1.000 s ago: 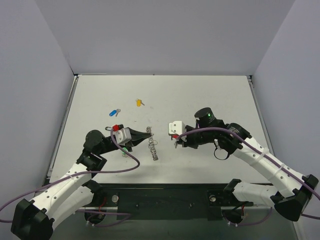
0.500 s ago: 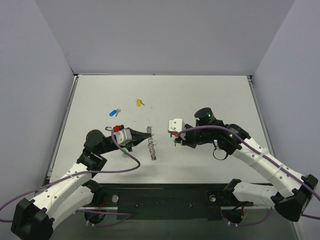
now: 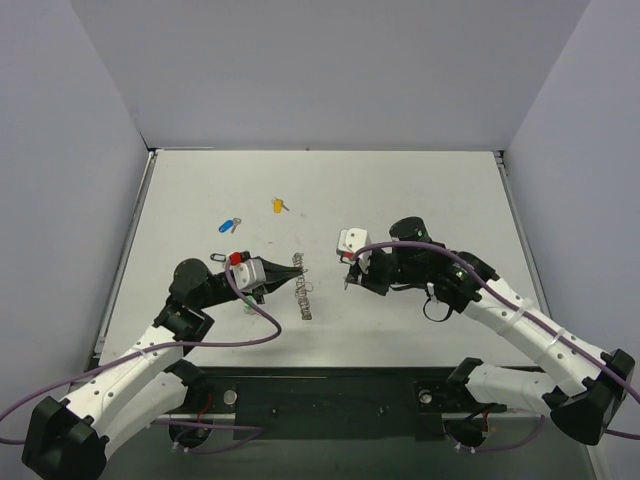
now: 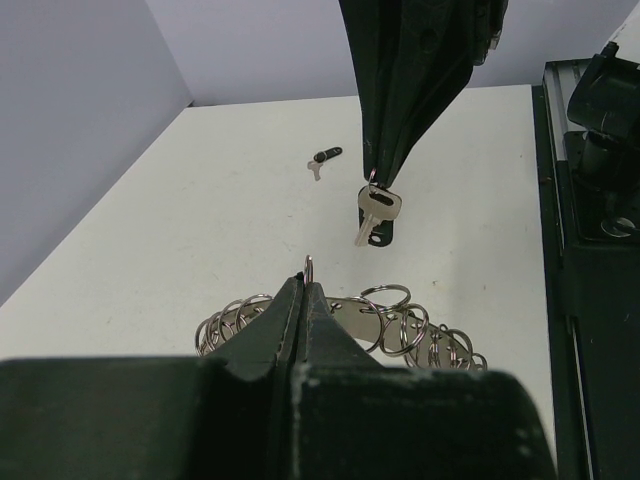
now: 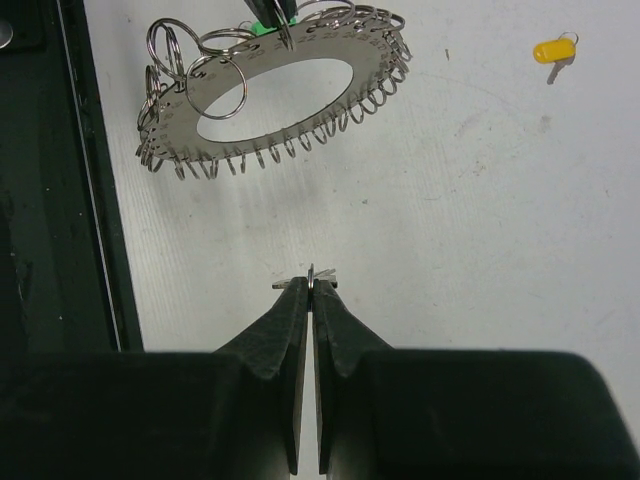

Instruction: Put the keys on the keyring

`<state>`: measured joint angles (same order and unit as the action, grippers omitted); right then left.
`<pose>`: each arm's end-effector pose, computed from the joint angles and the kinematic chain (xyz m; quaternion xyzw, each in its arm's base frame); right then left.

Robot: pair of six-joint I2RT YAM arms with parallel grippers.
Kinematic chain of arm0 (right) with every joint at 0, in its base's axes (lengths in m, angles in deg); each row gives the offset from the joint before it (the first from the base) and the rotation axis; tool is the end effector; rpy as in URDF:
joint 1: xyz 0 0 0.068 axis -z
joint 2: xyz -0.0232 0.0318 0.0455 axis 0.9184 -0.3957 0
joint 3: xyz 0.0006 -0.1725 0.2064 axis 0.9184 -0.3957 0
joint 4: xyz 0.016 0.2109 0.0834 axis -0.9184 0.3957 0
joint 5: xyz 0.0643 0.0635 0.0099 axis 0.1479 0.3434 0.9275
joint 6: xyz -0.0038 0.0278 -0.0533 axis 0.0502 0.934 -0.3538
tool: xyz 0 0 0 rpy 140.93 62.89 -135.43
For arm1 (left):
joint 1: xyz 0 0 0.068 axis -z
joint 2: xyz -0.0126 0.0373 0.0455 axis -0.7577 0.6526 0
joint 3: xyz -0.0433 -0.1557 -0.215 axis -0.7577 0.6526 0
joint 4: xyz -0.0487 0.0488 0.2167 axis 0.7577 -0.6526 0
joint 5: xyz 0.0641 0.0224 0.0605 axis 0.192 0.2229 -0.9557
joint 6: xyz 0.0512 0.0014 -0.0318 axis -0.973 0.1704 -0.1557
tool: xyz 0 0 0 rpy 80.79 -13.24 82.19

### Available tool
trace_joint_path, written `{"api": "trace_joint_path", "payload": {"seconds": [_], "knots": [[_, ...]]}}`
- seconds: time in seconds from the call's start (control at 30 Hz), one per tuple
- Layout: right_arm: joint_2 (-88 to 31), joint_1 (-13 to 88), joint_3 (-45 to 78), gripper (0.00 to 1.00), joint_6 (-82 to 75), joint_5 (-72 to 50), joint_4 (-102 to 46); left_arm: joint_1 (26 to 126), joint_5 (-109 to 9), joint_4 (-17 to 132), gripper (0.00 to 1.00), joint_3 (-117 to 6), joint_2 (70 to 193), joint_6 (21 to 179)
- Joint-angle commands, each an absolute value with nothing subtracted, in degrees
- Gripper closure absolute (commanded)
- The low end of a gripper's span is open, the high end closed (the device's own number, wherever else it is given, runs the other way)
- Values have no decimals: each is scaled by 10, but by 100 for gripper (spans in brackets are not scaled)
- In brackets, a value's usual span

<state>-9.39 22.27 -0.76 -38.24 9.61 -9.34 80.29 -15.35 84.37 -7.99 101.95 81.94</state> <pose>0.1377 0.1647 0.3460 -0.5857 0.5719 0.2803 0.5013 0.1229 -0.1094 0.2949 0.4580 0.4920 -0.3814 0.6345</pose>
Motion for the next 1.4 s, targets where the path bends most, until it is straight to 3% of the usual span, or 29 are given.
{"api": "trace_joint_path", "payload": {"seconds": [0.0, 0.37, 1.03, 1.37], "knots": [[-74, 218, -18, 100, -350, 107, -123, 806, -152, 853, 100, -92, 1009, 799], [-73, 216, -27, 100, -337, 88, -151, 806, -154, 845, 100, -92, 997, 794], [-89, 188, -10, 100, -496, 140, -79, 806, -158, 859, 100, -89, 1009, 795], [-81, 180, -17, 100, -496, 146, -101, 806, -166, 859, 100, -85, 1004, 788]]}}
